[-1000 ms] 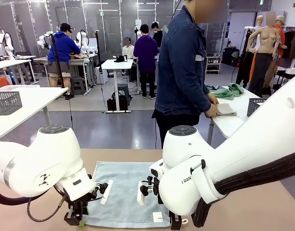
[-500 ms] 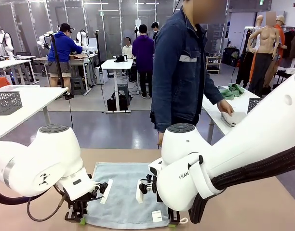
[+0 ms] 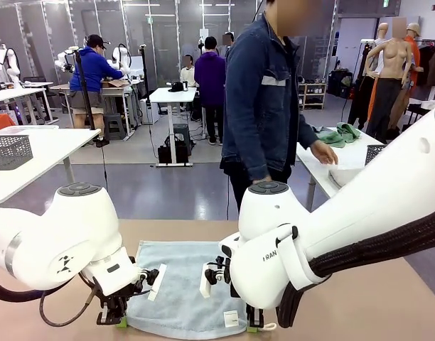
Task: Fold the towels and place them in the basket.
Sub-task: When a person lays out a Towel with hook on the table, fold it in half twice.
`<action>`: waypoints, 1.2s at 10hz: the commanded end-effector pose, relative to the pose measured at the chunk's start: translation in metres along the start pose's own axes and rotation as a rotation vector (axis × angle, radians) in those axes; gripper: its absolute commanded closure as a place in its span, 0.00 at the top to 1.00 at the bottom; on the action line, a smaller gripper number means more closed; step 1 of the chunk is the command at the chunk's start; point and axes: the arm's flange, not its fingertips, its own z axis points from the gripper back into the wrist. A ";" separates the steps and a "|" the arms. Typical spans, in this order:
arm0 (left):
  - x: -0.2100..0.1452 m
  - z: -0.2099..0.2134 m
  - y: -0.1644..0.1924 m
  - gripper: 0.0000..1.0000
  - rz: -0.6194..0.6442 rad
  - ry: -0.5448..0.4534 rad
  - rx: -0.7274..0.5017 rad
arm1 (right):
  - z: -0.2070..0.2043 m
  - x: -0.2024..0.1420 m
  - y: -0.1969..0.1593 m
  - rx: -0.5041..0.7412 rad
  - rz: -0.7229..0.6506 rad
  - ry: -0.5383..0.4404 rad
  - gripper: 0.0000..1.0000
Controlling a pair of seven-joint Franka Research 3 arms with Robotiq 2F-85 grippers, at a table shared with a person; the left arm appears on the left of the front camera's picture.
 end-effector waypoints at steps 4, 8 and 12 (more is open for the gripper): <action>0.000 0.000 0.000 0.00 0.000 0.000 0.000 | -0.002 -0.002 0.003 0.011 -0.002 0.028 0.00; 0.000 0.000 0.000 0.04 0.000 -0.001 0.002 | 0.000 0.000 0.000 0.004 0.001 0.003 0.04; 0.018 0.024 0.009 0.04 -0.002 0.023 0.010 | 0.023 0.016 0.001 -0.022 0.007 0.007 0.04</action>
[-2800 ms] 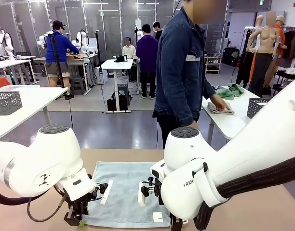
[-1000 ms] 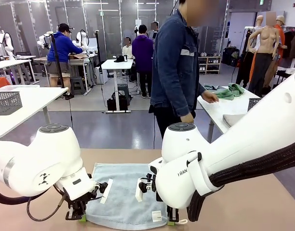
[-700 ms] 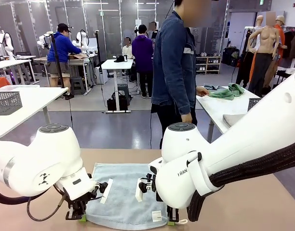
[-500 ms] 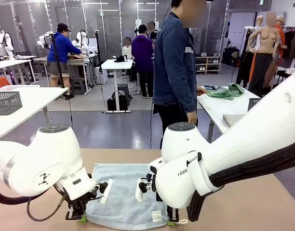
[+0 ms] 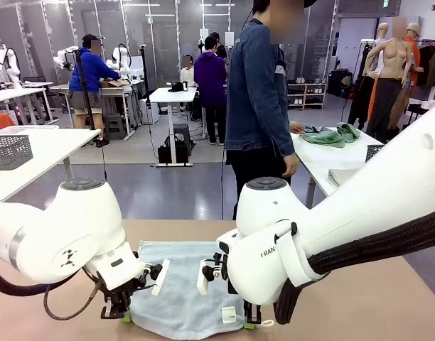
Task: Fold the towels and place them in the basket.
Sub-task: When a person lays out a Towel with hook on the table, fold it in half twice.
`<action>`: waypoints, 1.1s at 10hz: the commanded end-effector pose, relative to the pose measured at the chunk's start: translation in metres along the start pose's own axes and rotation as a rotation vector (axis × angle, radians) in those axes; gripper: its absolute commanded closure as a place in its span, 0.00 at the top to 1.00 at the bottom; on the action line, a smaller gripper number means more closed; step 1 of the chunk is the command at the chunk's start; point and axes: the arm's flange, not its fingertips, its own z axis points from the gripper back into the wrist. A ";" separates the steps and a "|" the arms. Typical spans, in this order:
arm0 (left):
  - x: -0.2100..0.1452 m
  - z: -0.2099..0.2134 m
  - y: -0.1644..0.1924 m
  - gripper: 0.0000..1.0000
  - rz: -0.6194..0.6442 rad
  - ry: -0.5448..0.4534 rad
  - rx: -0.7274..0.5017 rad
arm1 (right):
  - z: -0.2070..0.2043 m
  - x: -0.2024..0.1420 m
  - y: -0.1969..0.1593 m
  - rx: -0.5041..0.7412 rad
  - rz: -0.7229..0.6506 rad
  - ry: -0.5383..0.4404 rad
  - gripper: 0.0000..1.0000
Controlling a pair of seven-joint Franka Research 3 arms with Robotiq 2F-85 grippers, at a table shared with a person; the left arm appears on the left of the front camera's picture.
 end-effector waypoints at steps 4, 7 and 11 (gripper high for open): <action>0.020 0.041 0.014 0.04 0.013 0.046 0.068 | 0.043 0.027 -0.009 -0.074 0.009 0.042 0.04; 0.017 0.061 0.018 0.04 0.027 0.046 0.109 | 0.055 0.026 -0.015 -0.085 0.013 0.051 0.04; 0.009 0.077 0.024 0.04 0.064 0.064 0.130 | 0.069 0.019 -0.021 -0.104 -0.005 0.035 0.04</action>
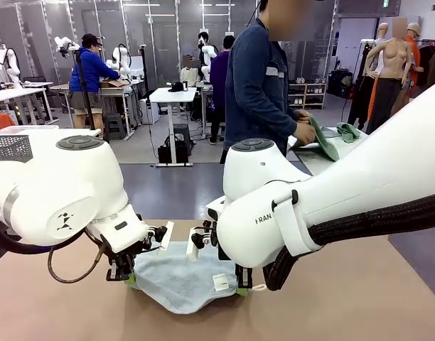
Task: Fold the towels and place them in the basket.
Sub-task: When a person lays out a Towel with hook on the table, fold it in half twice.
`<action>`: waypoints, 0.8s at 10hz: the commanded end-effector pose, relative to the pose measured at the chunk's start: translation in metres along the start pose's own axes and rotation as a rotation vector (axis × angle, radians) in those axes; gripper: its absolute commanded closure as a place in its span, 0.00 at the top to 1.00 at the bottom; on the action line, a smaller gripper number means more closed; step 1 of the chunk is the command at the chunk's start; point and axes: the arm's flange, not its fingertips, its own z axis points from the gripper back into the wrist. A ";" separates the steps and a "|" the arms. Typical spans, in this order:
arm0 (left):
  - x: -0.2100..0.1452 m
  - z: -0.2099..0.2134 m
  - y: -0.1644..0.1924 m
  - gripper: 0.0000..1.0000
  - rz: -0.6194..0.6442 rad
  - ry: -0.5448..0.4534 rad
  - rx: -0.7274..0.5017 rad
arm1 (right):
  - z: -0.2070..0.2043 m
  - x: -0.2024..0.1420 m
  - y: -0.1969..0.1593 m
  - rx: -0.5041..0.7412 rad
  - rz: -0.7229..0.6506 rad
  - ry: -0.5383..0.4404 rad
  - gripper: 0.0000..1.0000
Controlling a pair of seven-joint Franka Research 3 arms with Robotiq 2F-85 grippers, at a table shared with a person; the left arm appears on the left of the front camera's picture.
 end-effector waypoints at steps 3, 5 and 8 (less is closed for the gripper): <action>-0.006 0.006 0.002 0.04 0.062 0.056 0.002 | 0.015 -0.009 -0.002 -0.035 -0.044 0.011 0.04; -0.008 0.005 0.001 0.04 0.073 0.050 -0.004 | 0.017 -0.011 -0.005 -0.039 -0.057 0.015 0.04; -0.007 0.001 0.002 0.04 0.048 0.020 -0.004 | 0.015 -0.007 -0.005 -0.024 -0.019 -0.009 0.04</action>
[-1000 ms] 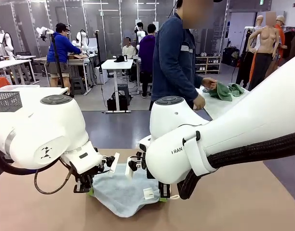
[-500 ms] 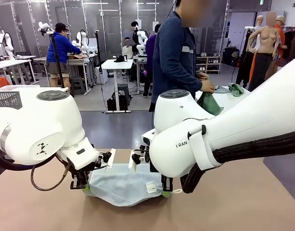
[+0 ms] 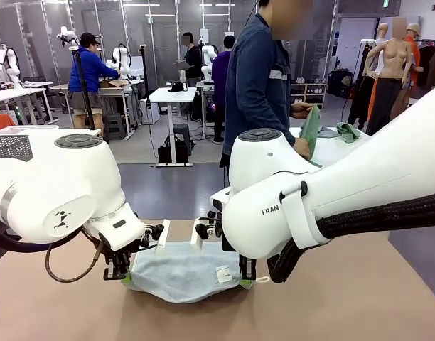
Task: Fold the towels and place them in the basket.
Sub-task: When a person lays out a Towel with hook on the table, fold it in half twice.
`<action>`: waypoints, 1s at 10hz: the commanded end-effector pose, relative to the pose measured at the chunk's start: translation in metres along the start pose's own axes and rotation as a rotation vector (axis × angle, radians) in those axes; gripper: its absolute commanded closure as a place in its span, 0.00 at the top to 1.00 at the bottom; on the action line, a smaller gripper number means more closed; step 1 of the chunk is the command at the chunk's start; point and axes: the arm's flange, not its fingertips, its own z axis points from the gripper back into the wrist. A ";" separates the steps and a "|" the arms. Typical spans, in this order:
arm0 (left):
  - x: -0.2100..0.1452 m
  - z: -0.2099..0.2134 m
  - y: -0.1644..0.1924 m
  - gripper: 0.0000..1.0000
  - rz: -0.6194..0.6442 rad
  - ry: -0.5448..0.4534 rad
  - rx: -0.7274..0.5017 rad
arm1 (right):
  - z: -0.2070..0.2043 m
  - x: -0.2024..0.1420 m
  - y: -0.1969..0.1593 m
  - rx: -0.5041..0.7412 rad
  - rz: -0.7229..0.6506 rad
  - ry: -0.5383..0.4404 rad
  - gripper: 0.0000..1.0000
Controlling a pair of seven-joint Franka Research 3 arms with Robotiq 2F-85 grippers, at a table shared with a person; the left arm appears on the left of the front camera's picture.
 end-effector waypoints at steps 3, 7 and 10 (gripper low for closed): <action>0.000 0.000 0.000 0.04 0.000 0.000 0.000 | 0.000 0.000 0.000 0.000 0.000 0.000 0.04; -0.011 0.002 0.042 0.04 0.040 0.006 -0.013 | 0.002 -0.004 -0.033 0.007 0.012 -0.018 0.04; -0.020 -0.006 0.071 0.04 0.079 -0.026 -0.057 | -0.007 -0.009 -0.064 0.042 0.017 -0.048 0.04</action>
